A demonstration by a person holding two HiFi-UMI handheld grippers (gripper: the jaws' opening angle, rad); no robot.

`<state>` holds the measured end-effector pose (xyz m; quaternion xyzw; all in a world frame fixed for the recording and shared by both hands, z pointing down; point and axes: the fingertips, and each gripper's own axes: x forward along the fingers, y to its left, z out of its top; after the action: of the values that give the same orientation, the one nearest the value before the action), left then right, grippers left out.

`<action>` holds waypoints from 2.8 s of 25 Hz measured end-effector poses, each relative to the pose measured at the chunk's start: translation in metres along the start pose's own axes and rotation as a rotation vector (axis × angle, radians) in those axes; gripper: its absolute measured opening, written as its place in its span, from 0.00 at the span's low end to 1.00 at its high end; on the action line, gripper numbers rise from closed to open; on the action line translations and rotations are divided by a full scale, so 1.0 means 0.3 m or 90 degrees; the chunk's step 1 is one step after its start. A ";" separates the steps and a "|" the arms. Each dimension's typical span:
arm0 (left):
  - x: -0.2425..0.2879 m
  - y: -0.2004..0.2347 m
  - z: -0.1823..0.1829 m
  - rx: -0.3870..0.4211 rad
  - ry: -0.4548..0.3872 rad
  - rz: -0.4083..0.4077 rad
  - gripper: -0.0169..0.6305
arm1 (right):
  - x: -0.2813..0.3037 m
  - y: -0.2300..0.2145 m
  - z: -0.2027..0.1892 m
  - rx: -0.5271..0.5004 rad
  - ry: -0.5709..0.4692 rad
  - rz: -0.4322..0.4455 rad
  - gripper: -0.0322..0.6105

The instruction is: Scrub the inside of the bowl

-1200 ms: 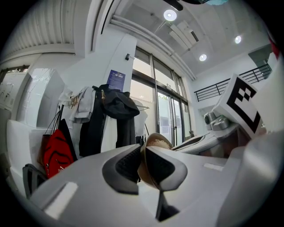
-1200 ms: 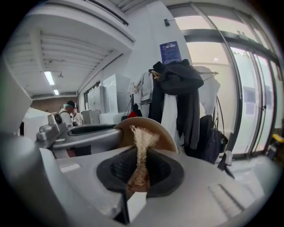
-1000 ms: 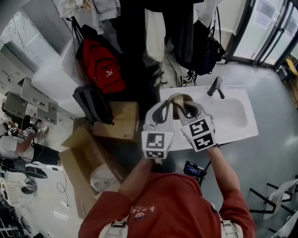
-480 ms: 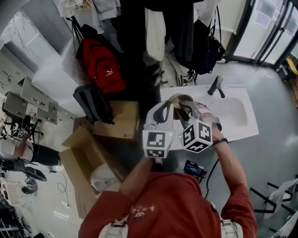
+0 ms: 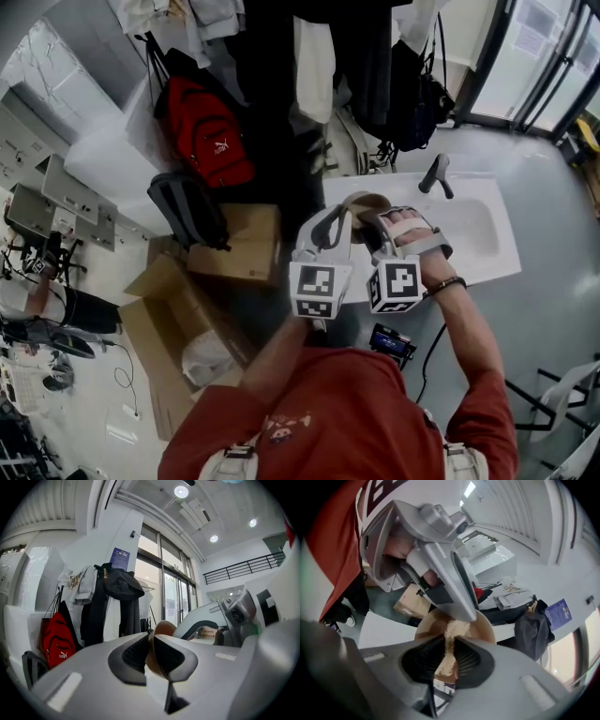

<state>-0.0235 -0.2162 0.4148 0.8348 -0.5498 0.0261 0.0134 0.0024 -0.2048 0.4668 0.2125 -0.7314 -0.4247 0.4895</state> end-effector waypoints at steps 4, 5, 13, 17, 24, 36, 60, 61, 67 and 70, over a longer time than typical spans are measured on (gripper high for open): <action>0.006 -0.007 0.008 0.002 -0.001 -0.001 0.09 | 0.006 0.021 -0.012 -0.043 0.018 -0.002 0.13; 0.007 -0.008 0.009 0.002 -0.002 -0.002 0.09 | 0.005 0.020 -0.013 -0.042 0.019 -0.003 0.13; 0.008 -0.009 0.013 0.002 -0.007 -0.002 0.09 | 0.001 0.011 -0.010 0.017 0.008 -0.001 0.13; 0.009 -0.013 0.018 0.003 -0.008 -0.001 0.09 | -0.005 -0.005 -0.009 0.069 -0.006 0.004 0.13; 0.014 -0.016 0.011 0.004 -0.007 0.000 0.09 | 0.000 -0.010 -0.018 0.176 -0.039 0.015 0.13; 0.007 -0.002 0.038 0.007 -0.019 0.008 0.09 | -0.014 -0.093 -0.023 0.475 -0.091 0.027 0.13; 0.003 0.004 0.038 -0.009 -0.037 0.030 0.09 | -0.026 -0.120 -0.100 1.040 -0.187 0.020 0.13; 0.004 0.003 0.038 -0.008 -0.036 0.029 0.09 | -0.027 -0.121 -0.101 1.038 -0.186 0.019 0.13; 0.011 0.004 0.038 -0.003 -0.031 0.033 0.09 | -0.031 -0.123 -0.101 1.029 -0.188 0.019 0.13; 0.012 0.017 0.034 -0.001 -0.028 0.041 0.08 | -0.036 -0.125 -0.090 1.006 -0.190 0.019 0.13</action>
<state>-0.0264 -0.2219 0.4049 0.8171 -0.5764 0.0077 0.0015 0.0273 -0.2287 0.4341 0.4272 -0.8761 0.2014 0.0969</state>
